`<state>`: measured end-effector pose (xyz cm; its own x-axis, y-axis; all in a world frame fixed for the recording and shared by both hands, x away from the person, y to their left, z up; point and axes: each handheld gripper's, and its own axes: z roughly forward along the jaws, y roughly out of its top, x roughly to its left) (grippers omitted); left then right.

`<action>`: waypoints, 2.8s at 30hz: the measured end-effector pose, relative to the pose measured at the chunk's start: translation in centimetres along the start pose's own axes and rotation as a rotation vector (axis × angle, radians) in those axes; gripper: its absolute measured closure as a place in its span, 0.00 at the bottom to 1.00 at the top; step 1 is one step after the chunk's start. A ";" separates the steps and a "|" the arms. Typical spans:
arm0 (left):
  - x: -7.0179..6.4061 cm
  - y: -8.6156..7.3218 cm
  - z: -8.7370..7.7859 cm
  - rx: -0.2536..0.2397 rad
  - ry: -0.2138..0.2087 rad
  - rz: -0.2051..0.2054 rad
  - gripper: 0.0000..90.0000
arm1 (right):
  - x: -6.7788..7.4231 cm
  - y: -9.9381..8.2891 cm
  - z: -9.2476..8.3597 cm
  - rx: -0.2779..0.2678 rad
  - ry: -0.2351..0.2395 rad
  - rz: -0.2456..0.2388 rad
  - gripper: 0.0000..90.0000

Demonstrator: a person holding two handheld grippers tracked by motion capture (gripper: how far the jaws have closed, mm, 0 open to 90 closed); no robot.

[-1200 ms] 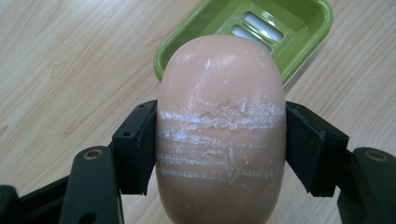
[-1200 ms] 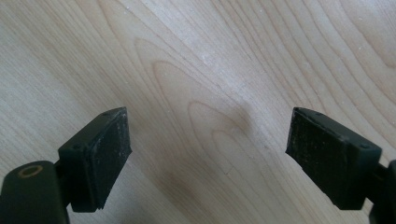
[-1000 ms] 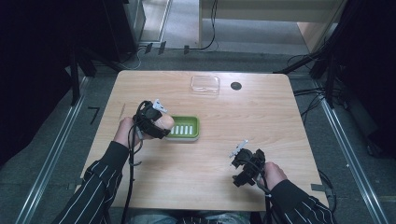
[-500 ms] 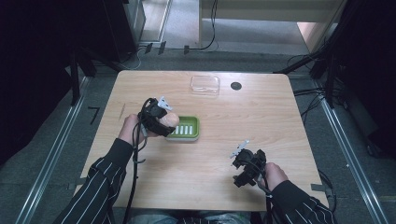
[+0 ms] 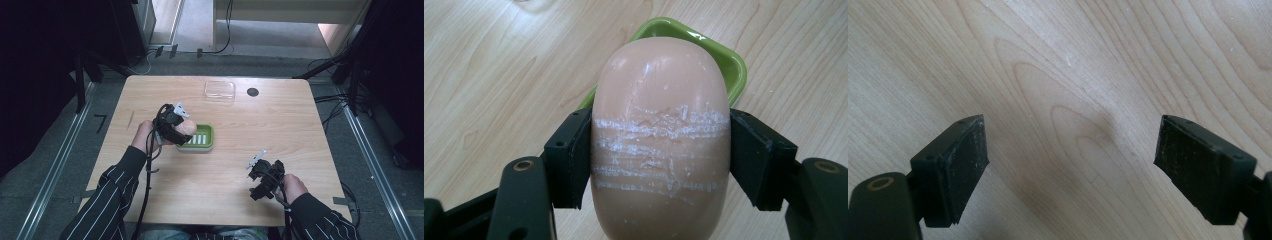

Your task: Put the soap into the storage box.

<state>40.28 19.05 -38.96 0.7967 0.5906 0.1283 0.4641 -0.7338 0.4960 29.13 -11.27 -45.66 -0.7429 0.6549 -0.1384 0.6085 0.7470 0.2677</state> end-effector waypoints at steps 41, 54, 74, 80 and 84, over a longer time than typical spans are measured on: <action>-0.6 1.8 1.8 -0.025 -0.022 0.084 0.37 | -0.2 -0.8 -0.1 0.001 -0.002 0.019 0.16; 0.0 1.6 2.7 -0.015 -0.029 0.116 0.37 | -0.2 -1.0 -0.1 0.004 -0.001 0.024 0.16; 0.8 1.4 4.2 0.007 -0.059 0.161 0.37 | -0.3 -1.2 -0.2 0.002 -0.004 0.024 0.16; 1.0 1.4 4.6 0.012 -0.067 0.167 0.37 | -0.3 -1.3 -0.2 0.003 -0.004 0.028 0.16; 1.0 1.4 4.7 0.013 -0.063 0.168 0.37 | -0.3 -1.3 -0.2 0.004 -0.003 0.032 0.16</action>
<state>43.53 17.04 -42.22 0.8861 0.4370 0.1542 0.3266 -0.8250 0.4613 28.50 -12.47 -45.79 -0.7223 0.6787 -0.1330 0.6330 0.7262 0.2682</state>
